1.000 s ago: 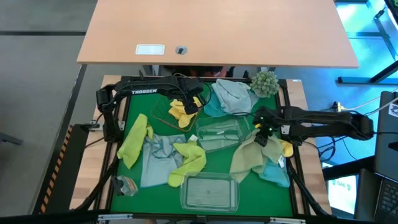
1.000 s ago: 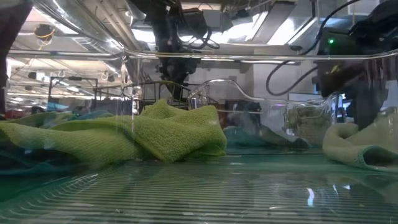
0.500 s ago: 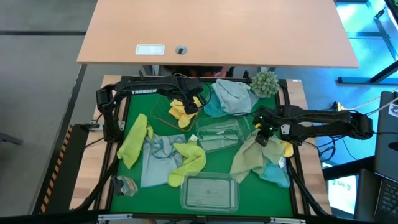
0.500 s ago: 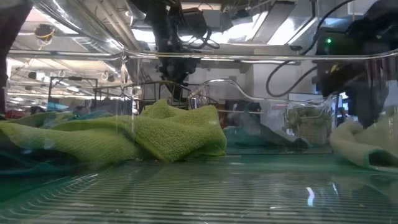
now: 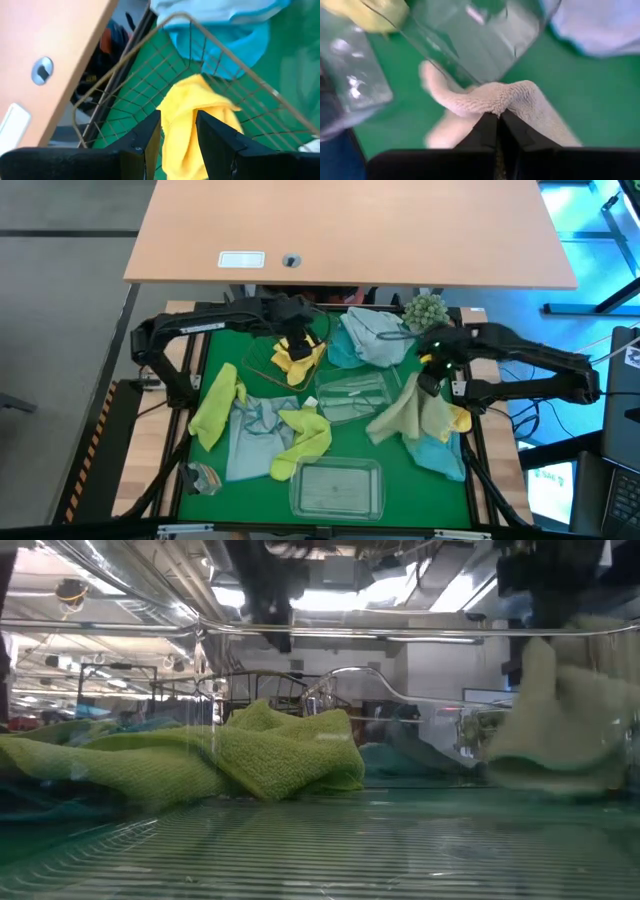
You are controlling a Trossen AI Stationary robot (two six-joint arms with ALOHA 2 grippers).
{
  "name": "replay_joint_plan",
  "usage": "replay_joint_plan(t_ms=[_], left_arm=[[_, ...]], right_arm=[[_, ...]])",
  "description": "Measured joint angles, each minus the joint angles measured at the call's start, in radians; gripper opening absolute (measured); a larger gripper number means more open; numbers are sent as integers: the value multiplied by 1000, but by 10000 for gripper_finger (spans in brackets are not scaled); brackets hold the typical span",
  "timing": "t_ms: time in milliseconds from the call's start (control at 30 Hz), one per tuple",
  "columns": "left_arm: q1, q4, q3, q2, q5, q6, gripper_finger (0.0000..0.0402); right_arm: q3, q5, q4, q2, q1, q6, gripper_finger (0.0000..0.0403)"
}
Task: Sort microfiber towel by color & place in baskets
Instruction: Put the green towel into the bottom transparent bin
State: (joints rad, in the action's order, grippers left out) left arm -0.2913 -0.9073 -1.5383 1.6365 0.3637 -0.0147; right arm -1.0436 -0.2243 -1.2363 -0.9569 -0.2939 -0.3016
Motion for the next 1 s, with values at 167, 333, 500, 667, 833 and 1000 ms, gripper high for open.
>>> replay_joint_plan(t_ms=[167, 333, 500, 667, 833, 1000], left_arm=[[44, -1, 0, -81, -15, 0, 120], [91, -1, 0, -155, -15, 0, 120], [130, -1, 0, -214, -15, -4, 120], [157, -2, 0, -252, -15, -10, 120], [175, -2, 0, -260, -15, -10, 120], [187, -2, 0, -260, -15, -9, 120]], right_arm=[[-201, 6, -19, 0, 0, 0, 5], [-362, -3, 33, 0, 0, 0, 3], [-443, -107, 155, 0, 0, 0, 2], [-449, -249, 291, -6, 3, -9, 2], [-449, -235, 329, -43, 111, -9, 1], [-449, -171, 379, -109, 285, -8, 1]])
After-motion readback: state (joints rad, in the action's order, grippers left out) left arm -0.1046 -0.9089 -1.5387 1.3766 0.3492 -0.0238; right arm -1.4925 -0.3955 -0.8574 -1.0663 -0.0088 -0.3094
